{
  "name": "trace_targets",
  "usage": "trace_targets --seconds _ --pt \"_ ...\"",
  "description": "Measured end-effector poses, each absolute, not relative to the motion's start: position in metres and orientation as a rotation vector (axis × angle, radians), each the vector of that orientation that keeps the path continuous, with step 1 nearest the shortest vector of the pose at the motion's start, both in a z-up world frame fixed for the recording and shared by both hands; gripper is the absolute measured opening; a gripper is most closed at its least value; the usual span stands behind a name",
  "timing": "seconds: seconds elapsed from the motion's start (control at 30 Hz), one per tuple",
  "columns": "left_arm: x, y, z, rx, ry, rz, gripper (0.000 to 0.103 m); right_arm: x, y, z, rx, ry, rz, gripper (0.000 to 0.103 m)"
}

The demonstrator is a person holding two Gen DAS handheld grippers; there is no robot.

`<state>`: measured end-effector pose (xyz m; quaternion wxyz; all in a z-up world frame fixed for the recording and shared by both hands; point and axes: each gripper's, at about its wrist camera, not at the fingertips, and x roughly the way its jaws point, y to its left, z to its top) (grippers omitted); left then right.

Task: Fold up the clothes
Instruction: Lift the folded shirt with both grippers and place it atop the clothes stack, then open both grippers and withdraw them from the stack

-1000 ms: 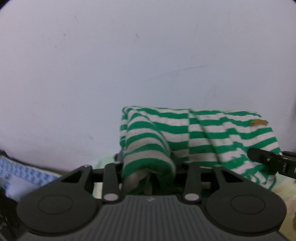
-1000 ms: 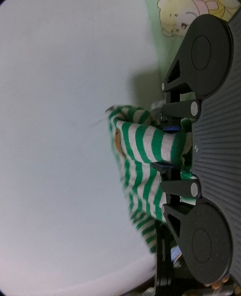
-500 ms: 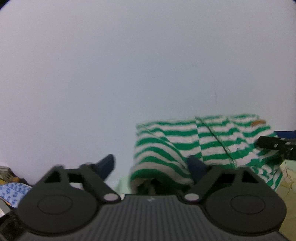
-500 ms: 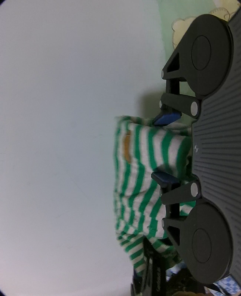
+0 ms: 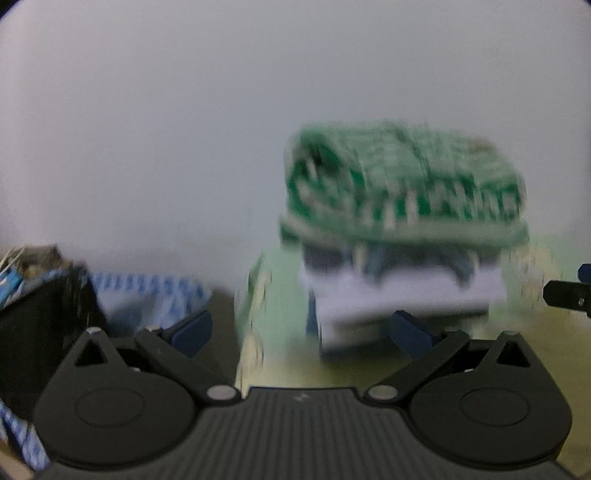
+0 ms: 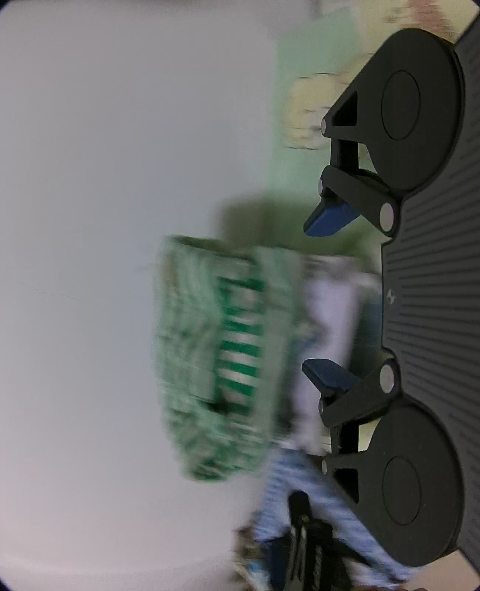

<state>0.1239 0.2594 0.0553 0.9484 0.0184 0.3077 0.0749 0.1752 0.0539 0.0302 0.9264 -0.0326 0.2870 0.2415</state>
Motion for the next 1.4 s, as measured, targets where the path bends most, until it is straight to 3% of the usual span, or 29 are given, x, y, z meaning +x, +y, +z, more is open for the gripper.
trace_targets --seconds 0.2,0.33,0.63,1.0,1.2,1.4 --pt "0.073 0.220 0.017 -0.025 0.741 0.175 0.102 0.108 0.038 0.004 -0.097 0.698 0.480 0.080" --pt "0.014 0.167 0.027 -0.031 0.771 0.223 0.102 0.074 0.026 0.000 -0.045 0.710 0.427 0.082" --pt "-0.118 -0.033 0.066 -0.009 0.795 0.282 0.103 0.000 0.010 0.005 -0.204 0.613 0.408 0.085" --pt "-0.193 -0.064 0.068 -0.047 0.823 0.390 0.103 -0.026 -0.052 -0.003 -0.061 0.864 0.538 0.085" --pt "-0.229 -0.084 0.071 -0.048 0.842 0.441 0.103 -0.052 -0.055 -0.017 -0.167 0.924 0.536 0.085" --pt "-0.202 -0.030 0.046 -0.037 0.864 0.441 0.103 -0.068 -0.057 -0.030 -0.103 1.047 0.630 0.085"
